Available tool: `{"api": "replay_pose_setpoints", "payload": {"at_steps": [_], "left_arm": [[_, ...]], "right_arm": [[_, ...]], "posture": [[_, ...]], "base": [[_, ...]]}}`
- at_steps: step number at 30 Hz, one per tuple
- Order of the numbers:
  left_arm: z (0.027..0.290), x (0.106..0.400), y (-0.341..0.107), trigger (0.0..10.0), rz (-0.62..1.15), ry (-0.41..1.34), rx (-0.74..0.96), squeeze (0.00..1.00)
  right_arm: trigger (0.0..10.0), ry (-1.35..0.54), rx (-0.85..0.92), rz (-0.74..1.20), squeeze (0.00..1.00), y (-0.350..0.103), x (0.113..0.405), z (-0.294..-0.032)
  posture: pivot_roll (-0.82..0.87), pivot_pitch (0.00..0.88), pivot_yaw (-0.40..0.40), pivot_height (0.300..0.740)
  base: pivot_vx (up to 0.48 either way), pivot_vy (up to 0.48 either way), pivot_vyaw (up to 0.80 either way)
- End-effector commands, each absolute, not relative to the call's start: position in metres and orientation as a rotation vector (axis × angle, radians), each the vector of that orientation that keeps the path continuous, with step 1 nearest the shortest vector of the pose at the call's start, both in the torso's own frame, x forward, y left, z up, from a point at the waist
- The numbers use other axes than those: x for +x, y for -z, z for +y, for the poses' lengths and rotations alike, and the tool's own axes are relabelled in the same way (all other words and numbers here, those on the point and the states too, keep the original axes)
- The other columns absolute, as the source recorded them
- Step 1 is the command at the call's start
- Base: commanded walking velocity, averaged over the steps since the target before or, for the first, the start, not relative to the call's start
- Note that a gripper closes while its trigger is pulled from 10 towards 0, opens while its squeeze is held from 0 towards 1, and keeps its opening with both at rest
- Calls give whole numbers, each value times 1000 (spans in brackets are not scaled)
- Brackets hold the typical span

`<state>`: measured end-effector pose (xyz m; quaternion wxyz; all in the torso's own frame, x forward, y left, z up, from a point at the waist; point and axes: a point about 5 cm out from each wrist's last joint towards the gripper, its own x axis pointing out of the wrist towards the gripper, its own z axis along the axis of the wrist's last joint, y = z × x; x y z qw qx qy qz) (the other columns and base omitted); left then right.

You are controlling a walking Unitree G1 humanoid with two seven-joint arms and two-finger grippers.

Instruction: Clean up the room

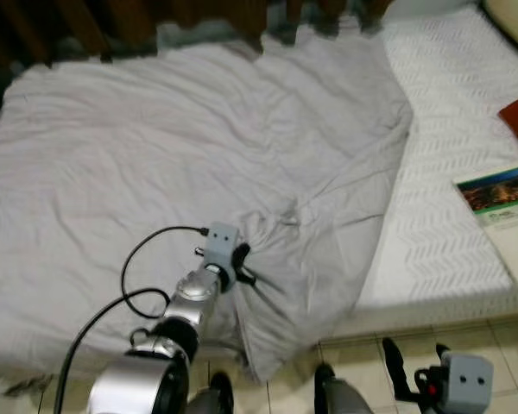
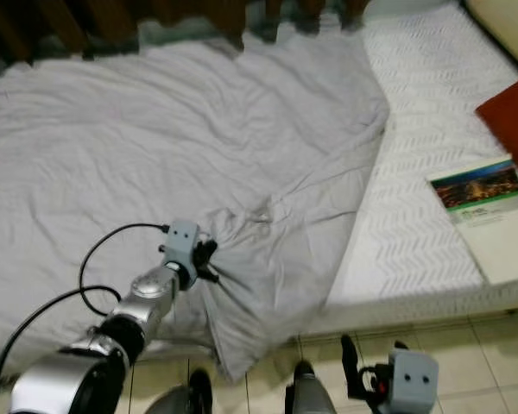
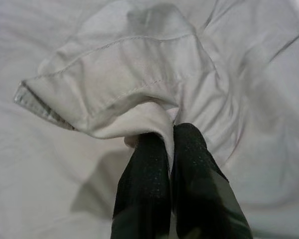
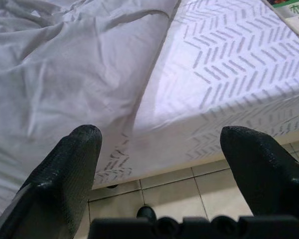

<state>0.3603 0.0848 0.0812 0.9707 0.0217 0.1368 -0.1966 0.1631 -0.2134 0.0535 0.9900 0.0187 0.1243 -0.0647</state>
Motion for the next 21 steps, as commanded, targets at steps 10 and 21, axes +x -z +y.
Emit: {"api": "replay_pose_setpoints", "payload": {"at_steps": [10,21], "left_arm": [[44,353,-82,10000,287,479,21,0],[17,335,-68,10000,344,584,22,0]], "right_arm": [[10000,82,-56,278,0,-56,168,-222],[10000,40,-61,314,0,-50,171,-216]], "posture": [[-355,106,77,740],[-358,107,82,740]], "base": [[0,-469,0],[0,-469,0]]}}
